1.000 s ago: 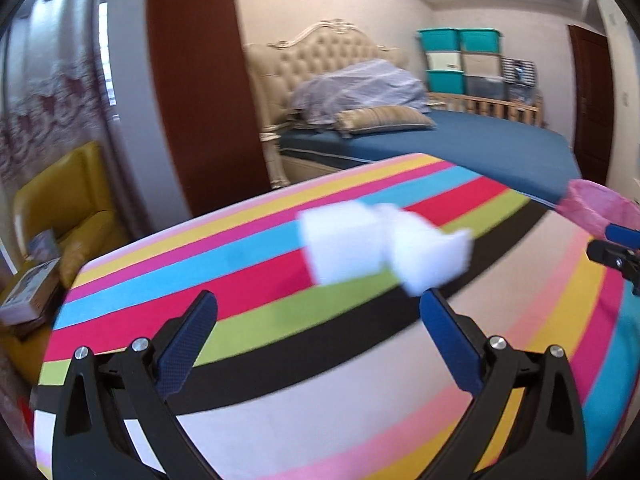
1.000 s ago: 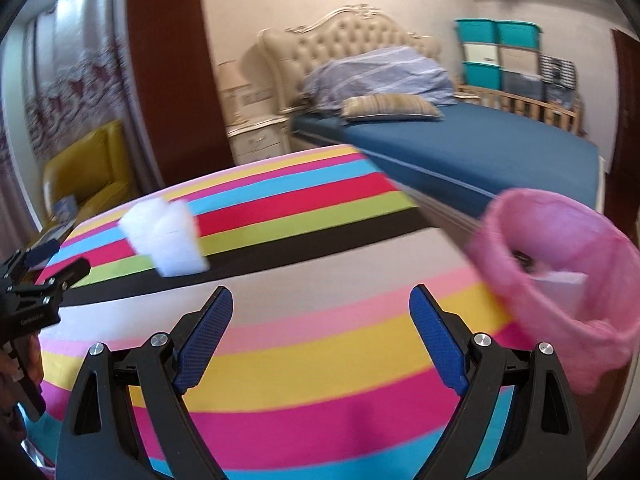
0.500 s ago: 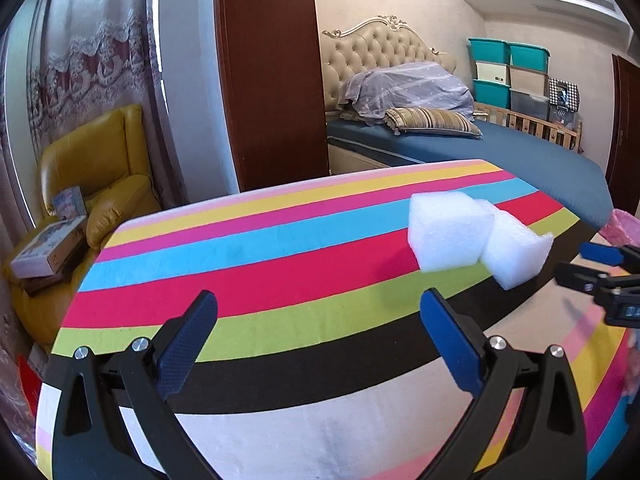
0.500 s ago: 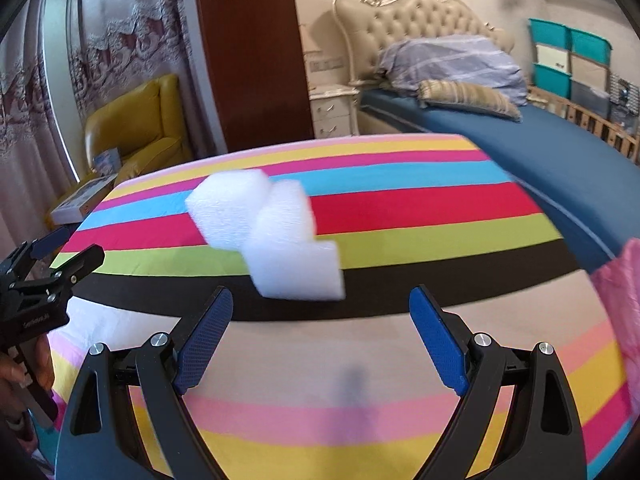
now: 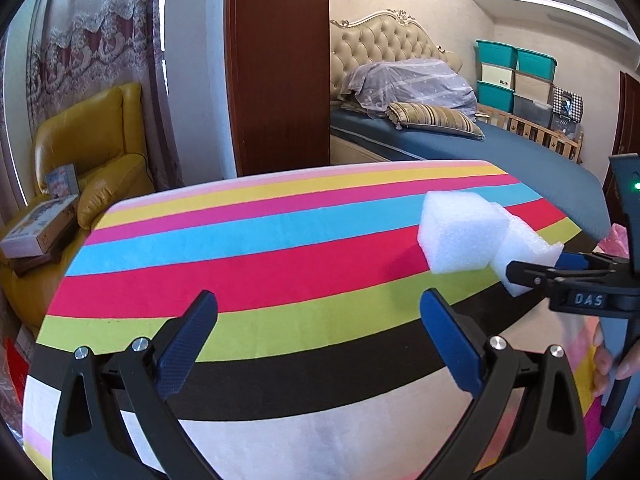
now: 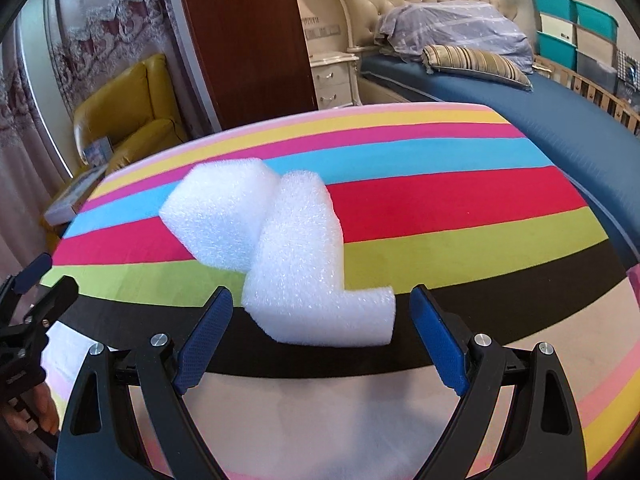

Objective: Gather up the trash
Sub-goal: 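Grasp the L-shaped white foam piece with the right gripper, then grasp the white foam block with the left gripper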

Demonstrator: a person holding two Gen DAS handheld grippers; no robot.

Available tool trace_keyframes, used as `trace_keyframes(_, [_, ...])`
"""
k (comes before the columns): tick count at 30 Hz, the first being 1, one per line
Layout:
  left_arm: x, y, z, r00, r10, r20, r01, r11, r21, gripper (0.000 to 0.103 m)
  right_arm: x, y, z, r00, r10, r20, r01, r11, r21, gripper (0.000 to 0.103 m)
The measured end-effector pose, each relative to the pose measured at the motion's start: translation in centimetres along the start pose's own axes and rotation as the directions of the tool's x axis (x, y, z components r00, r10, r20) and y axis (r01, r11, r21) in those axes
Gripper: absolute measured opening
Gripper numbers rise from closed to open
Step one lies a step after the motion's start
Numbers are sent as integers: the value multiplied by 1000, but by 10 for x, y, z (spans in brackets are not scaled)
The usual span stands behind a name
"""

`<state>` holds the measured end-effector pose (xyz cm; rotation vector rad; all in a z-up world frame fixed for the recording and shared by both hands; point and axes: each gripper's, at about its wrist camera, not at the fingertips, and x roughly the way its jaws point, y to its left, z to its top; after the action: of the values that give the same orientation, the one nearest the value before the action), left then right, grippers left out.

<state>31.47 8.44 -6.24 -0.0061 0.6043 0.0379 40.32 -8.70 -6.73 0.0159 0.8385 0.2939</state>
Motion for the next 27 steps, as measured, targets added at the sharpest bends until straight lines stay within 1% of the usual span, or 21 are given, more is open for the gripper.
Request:
trace_keyframes(1, [1, -2, 1, 1000, -2, -2, 2, 1000, 0, 98, -1, -1, -1, 1000, -3, 8, 3, 1000, 1, 70])
trace_keyframes(2, [2, -4, 1, 1000, -5, -4, 5, 1000, 2, 98, -3, -1, -1, 1000, -7, 15, 7, 1000, -5, 60])
trace_keyframes(3, [2, -5, 2, 1000, -11, -6, 11, 1000, 5, 98, -5, -1, -1, 1000, -16, 21, 16, 1000, -17, 58])
trace_keyframes(5, [4, -11, 4, 1000, -22, -8, 23, 1000, 11, 98, -14, -4, -4, 998, -22, 58, 24, 999, -30, 57])
trace_keyframes(8, [9, -22, 8, 999, -45, -16, 46, 999, 25, 98, -27, -6, -9, 994, -51, 99, 58, 996, -71, 57])
trace_keyframes(12, [22, -42, 17, 995, -89, -33, 90, 995, 43, 98, -42, -17, -18, 989, -60, 132, 67, 997, -48, 57])
trace_keyframes(17, [41, -71, 27, 989, -140, -51, 144, 987, 66, 98, -57, -42, -27, 986, -71, 154, 70, 997, 12, 57])
trace_keyframes(20, [55, -88, 31, 985, -155, -74, 161, 984, 73, 98, -63, -52, -31, 985, -71, 160, 67, 997, 33, 57])
trace_keyframes(23, [71, -98, 37, 980, -171, -106, 177, 982, 59, 98, -66, -60, -33, 985, -64, 163, 56, 997, 53, 57])
trace_keyframes(27, [89, -108, 44, 975, -170, -143, 178, 983, 42, 98, -66, -63, -36, 985, -52, 163, 42, 997, 65, 57])
